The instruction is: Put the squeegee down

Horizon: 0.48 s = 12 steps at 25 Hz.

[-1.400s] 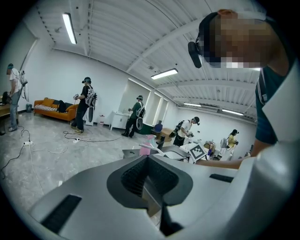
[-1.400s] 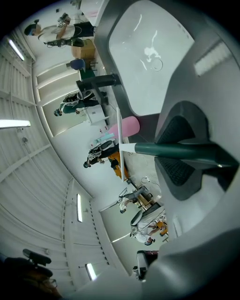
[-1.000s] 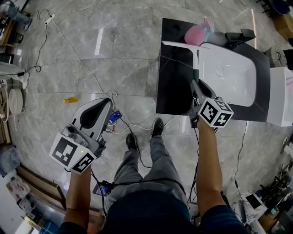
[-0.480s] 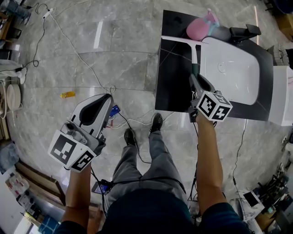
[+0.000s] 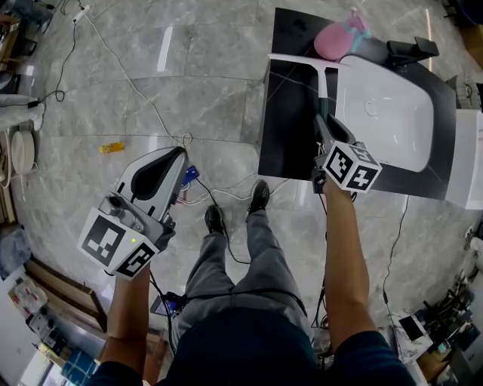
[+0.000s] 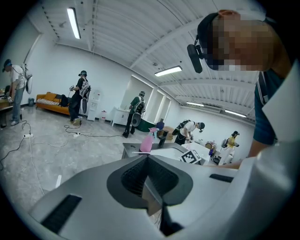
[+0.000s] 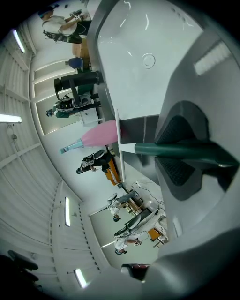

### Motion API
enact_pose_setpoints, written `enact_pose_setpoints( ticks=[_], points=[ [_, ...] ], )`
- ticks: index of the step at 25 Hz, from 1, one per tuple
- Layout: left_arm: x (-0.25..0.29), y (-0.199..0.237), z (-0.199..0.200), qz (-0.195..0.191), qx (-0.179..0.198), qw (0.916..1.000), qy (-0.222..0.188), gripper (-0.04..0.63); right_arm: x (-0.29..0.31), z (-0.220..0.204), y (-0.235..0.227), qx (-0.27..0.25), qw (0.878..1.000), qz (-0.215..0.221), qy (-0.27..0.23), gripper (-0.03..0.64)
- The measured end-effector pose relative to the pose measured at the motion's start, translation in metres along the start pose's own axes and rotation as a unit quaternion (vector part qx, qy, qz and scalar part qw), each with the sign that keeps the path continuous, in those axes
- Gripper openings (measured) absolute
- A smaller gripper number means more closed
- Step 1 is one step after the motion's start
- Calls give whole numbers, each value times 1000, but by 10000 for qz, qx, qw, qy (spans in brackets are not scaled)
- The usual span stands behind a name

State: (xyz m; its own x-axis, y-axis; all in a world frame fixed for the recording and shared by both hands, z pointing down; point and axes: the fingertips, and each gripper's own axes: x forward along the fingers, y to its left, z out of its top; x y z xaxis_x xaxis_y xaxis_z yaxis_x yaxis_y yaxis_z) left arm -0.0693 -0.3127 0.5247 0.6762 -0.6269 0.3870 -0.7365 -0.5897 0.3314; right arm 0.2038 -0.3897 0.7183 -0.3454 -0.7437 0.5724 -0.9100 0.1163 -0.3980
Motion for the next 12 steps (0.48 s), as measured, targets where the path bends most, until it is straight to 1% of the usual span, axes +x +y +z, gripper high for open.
enact_pose_setpoints(
  ticks=[4,12],
  points=[
    [-1,-1,1,1,15,10000,-20,5,2,-1,-1,-37,10000,-34,-1,101],
    [-11,-3,8,17,71,9999,-76,5,7,-7,-2,-169,9995,-131,224,107]
  ],
)
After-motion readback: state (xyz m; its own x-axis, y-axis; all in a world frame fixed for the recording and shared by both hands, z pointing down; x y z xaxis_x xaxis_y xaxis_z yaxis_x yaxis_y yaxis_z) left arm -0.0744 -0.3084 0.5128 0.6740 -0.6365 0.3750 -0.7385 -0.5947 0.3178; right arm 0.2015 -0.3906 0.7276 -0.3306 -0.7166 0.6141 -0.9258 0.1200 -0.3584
